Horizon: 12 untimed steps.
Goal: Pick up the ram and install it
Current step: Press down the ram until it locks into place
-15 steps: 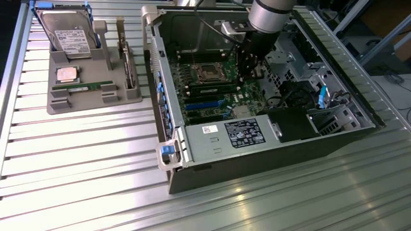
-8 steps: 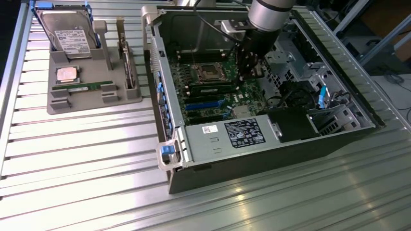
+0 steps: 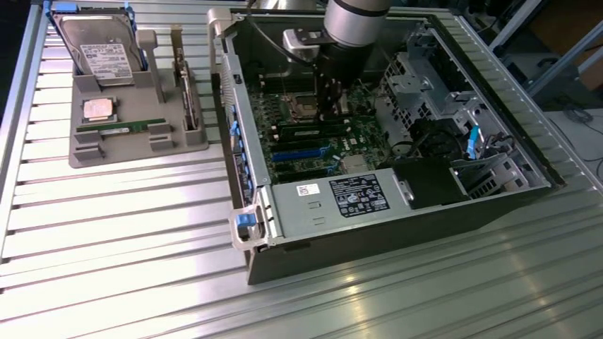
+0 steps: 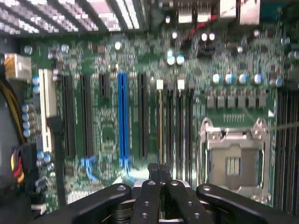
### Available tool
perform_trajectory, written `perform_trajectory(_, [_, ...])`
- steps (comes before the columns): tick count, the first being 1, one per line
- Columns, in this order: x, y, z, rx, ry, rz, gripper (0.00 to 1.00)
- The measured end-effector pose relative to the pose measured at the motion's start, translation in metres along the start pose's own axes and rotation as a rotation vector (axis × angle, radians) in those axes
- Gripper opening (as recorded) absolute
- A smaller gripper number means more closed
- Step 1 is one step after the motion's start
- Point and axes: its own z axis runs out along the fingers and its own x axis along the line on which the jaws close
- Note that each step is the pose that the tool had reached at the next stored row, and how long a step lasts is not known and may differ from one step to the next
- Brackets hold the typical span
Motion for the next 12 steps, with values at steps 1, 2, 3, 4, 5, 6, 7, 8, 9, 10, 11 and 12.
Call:
perform_trajectory(1, [0.000,0.0095,0.0001,0.0000,-0.0006,0.000,0.11])
perform_trajectory(2, [0.000,0.0146,0.0001,0.0000,-0.0010,0.000,0.11])
perform_trajectory(3, [0.000,0.0188,0.0002,0.0000,-0.0013,0.000,0.11])
perform_trajectory(4, [0.000,0.0233,0.0002,-0.0001,-0.0015,0.000,0.11])
perform_trajectory(5, [0.000,0.0278,0.0003,-0.0001,-0.0018,0.000,0.11])
perform_trajectory(6, [0.001,0.0327,0.0004,0.0000,-0.0021,0.000,0.11])
perform_trajectory(7, [0.001,0.0370,0.0006,0.0001,-0.0029,0.000,0.11])
perform_trajectory(8, [0.001,0.0439,0.0012,0.0002,-0.0044,0.000,0.11])
perform_trajectory(9, [0.001,0.0502,0.0026,0.0001,-0.0052,0.000,0.11])
perform_trajectory(10, [0.001,0.0515,0.0045,0.0002,-0.0053,0.000,0.11])
perform_trajectory(11, [0.000,0.0518,0.0066,-0.0001,-0.0050,0.000,0.11])
perform_trajectory(12, [0.000,0.0520,0.0096,-0.0005,-0.0043,0.000,0.11])
